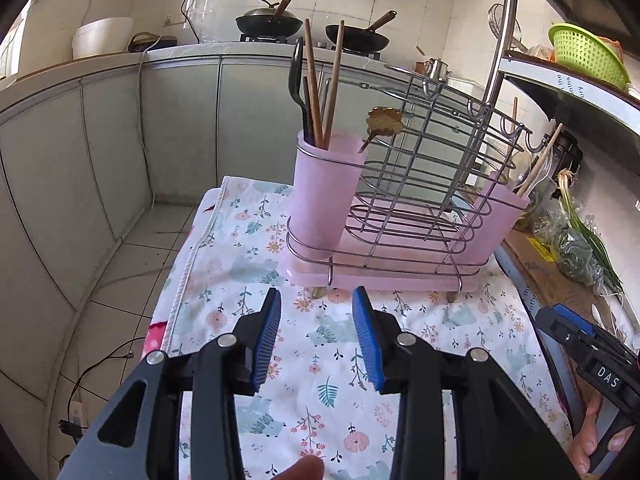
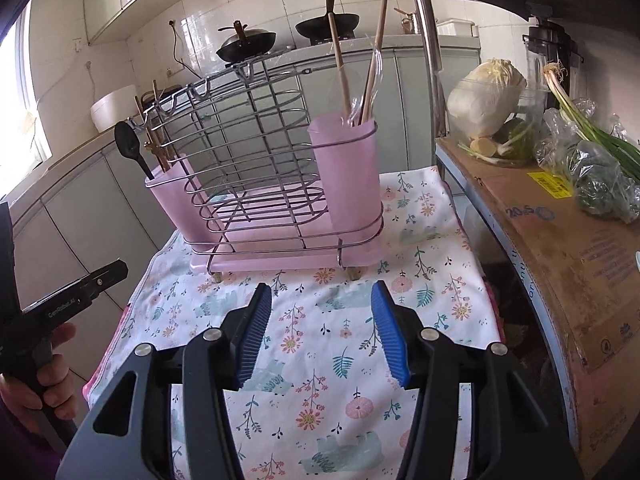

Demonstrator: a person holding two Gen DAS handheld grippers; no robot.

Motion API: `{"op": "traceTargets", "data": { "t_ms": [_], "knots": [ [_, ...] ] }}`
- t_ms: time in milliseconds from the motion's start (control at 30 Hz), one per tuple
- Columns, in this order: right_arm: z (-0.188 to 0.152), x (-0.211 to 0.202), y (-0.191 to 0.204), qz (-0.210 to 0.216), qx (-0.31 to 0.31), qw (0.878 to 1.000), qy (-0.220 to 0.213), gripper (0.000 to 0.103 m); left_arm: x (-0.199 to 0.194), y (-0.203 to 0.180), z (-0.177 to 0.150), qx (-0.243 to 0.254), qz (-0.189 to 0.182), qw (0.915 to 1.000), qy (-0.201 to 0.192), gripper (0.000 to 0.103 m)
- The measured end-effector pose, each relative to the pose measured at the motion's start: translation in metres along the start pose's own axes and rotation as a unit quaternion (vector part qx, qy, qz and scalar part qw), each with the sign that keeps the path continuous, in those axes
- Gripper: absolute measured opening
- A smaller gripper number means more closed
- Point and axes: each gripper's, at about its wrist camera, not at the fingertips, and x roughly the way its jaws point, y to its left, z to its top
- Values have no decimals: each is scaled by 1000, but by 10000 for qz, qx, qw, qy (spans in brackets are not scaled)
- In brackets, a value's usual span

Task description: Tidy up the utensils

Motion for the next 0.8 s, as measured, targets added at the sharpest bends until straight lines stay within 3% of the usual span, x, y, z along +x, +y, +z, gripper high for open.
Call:
{"op": "traceTargets", "data": {
  "t_ms": [800],
  "knots": [
    [-2,-7,23,86,-292,9995,-76,52,-25,-16,4,203,132,9990,-389,36]
  ]
}}
